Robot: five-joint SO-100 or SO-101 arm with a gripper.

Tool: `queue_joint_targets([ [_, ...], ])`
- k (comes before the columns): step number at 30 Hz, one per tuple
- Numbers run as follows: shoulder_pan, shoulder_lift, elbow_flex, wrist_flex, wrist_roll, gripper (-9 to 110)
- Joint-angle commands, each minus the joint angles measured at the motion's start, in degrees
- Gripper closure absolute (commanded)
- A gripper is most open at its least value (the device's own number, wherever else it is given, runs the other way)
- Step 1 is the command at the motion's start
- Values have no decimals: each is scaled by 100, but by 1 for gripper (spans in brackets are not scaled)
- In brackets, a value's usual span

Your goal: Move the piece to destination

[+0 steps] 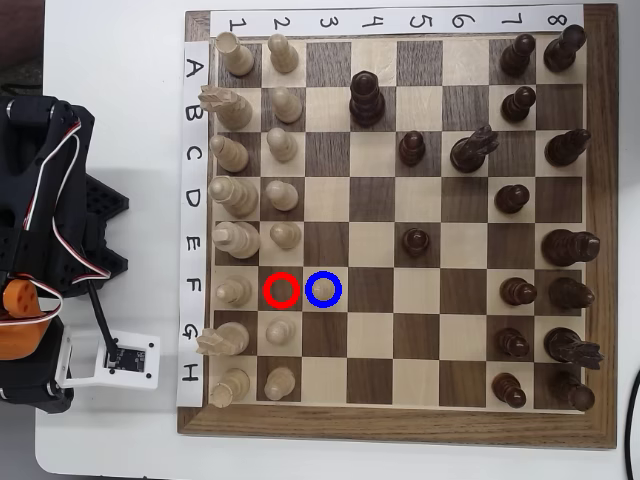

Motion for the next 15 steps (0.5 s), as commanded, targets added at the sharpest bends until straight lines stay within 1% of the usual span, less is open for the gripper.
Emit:
queue_joint_targets([
  [1,0,343,246,-18,18,101],
  [15,-149,343,246,-18,-79,101],
])
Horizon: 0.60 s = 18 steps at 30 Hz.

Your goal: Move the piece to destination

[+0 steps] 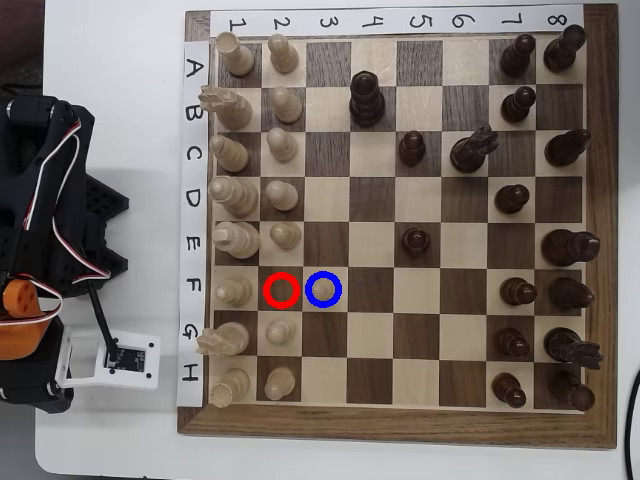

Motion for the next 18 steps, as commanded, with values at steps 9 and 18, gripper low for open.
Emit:
queue_joint_targets([
  [9,26,343,246,-18,123,101],
  [18,26,343,246,-18,123,101],
])
